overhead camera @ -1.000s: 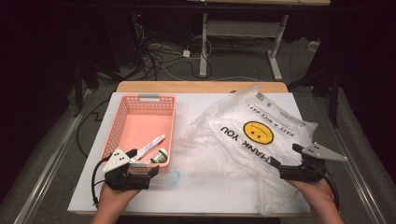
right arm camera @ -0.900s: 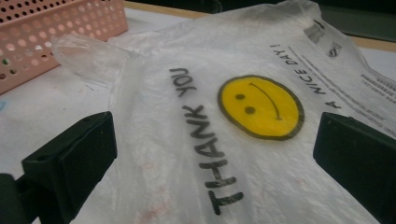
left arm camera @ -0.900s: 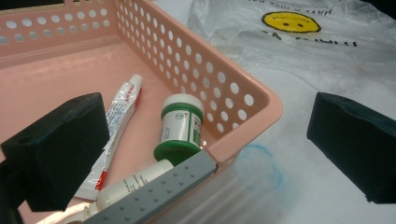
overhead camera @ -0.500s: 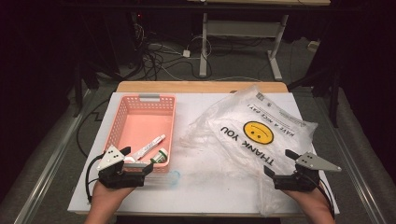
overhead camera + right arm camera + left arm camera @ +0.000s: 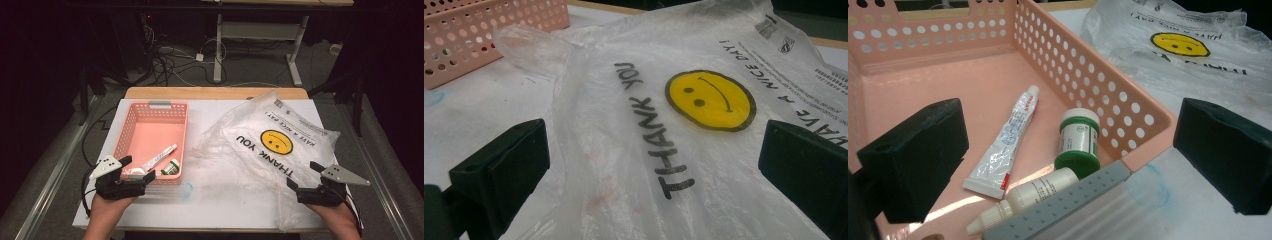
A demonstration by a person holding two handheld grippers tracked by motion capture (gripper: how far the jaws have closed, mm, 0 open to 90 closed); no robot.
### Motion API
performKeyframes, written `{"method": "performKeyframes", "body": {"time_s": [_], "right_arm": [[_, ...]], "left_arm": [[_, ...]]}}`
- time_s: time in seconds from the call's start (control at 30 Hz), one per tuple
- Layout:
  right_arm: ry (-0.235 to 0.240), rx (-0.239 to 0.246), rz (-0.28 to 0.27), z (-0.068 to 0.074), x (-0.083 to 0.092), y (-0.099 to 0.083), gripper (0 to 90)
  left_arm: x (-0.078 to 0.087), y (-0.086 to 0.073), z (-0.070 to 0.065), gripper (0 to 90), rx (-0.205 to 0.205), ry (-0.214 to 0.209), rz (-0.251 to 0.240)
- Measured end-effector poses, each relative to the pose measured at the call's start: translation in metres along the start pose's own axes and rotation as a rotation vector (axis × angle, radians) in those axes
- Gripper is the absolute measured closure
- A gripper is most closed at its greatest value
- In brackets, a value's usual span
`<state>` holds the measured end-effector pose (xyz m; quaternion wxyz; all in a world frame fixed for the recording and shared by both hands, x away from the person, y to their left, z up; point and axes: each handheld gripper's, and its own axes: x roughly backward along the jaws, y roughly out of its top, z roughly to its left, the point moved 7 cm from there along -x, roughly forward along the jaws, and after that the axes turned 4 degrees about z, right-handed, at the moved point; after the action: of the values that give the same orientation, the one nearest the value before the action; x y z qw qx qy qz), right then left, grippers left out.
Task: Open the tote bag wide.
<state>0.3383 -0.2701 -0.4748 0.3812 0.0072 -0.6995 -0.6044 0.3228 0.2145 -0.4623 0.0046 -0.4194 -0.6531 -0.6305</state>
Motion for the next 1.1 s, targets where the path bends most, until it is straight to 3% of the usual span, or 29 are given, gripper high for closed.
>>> {"method": "performKeyframes", "body": {"time_s": [0.23,0.47,0.63,0.8,0.93,1.1], "right_arm": [[-0.003,0.009,-0.008,0.002,-0.002,0.002,0.0],[-0.03,0.02,-0.02,0.001,0.0,0.003,0.1],[-0.05,0.024,-0.038,-0.001,0.003,0.006,0.1],[-0.058,0.018,-0.059,-0.002,0.005,0.009,0.1],[-0.048,0.012,-0.061,-0.001,0.003,0.009,0.1],[-0.021,0.007,-0.058,0.003,0.0,0.009,0.1]], "left_arm": [[-0.002,0.021,0.011,0.0,0.025,0.023,-0.025],[-0.016,0.042,0.019,0.0,0.007,0.03,-0.036],[-0.028,0.056,0.02,0.0,0.017,0.019,-0.002],[-0.037,0.069,0.018,0.0,-0.008,0.017,-0.002],[-0.047,0.078,0.021,0.0,-0.001,-0.048,-0.017],[-0.06,0.084,0.03,0.0,0.0,-0.032,0.008]]}}
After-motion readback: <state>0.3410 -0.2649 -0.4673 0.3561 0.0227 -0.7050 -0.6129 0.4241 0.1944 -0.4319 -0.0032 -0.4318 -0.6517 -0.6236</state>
